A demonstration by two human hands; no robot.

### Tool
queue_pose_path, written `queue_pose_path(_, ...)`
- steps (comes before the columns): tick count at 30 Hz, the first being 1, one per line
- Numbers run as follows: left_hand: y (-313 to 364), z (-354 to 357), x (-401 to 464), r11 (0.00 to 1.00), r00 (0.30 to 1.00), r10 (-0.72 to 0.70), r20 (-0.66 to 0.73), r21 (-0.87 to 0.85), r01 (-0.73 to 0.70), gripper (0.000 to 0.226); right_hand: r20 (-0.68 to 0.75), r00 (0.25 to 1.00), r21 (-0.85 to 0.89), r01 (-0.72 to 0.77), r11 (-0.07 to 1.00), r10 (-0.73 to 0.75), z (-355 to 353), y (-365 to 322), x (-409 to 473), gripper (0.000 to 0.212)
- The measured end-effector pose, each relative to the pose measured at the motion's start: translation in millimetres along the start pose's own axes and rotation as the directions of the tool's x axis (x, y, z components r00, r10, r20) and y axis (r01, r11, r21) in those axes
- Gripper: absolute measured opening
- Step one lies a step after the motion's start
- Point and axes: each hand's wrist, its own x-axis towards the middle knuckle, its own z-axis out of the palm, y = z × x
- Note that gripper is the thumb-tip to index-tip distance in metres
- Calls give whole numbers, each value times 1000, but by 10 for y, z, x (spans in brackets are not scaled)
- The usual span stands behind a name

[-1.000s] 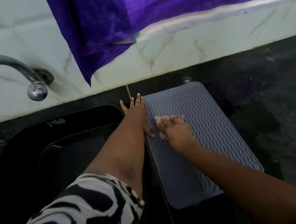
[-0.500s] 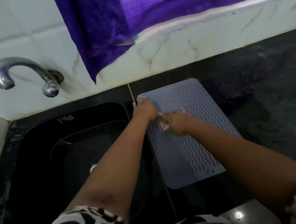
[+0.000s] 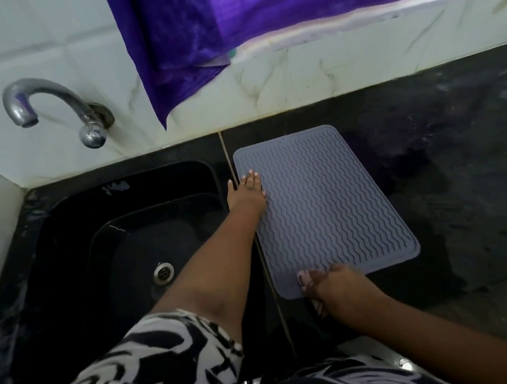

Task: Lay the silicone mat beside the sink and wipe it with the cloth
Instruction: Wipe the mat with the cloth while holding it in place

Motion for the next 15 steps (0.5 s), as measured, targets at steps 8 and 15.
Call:
queue_pose_path(8,294,140,-510,930,936,-109,-335,-368,-23,41,-255,964,502,72,862,68,-667,238,422,32)
queue_pose_path(15,405,370,-803,915,976,-3,-216,-395,-84,46,-151,988,-142,1,990,-23,155,132,222,67)
